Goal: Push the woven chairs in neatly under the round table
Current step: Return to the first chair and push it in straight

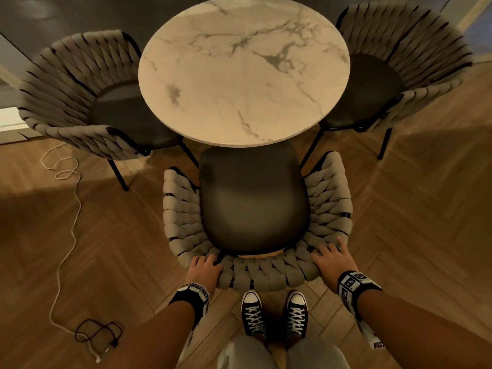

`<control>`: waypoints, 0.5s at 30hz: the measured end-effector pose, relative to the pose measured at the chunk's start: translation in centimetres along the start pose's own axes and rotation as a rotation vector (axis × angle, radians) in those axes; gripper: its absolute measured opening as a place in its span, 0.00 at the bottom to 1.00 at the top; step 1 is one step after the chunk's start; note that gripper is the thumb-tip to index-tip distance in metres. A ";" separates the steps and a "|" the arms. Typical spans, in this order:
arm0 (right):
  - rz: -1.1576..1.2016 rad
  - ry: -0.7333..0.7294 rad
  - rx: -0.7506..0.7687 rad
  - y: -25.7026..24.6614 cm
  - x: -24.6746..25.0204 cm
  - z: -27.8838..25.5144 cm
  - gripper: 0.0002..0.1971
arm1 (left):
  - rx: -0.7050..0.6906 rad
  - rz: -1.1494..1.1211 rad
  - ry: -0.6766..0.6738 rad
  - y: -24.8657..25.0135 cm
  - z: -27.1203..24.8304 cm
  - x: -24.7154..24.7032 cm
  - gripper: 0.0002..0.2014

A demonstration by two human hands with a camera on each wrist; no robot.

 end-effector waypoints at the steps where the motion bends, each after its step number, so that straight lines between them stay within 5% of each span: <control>1: 0.007 0.005 0.005 -0.3 -0.1 -0.2 0.27 | -0.003 -0.001 -0.006 -0.1 -0.3 -0.1 0.22; 15: -0.004 -0.024 -0.001 -1.0 0.8 -0.1 0.26 | -0.036 -0.021 -0.032 -1.5 -0.3 0.2 0.21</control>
Point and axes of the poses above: each hand's wrist, its own z-axis towards the middle knuckle, its own x-axis out of the back of the hand, y = z × x, the point moved 2 cm from there along z, towards the middle knuckle, and after that the axes turned 1 degree about z, right-handed, at the moved point
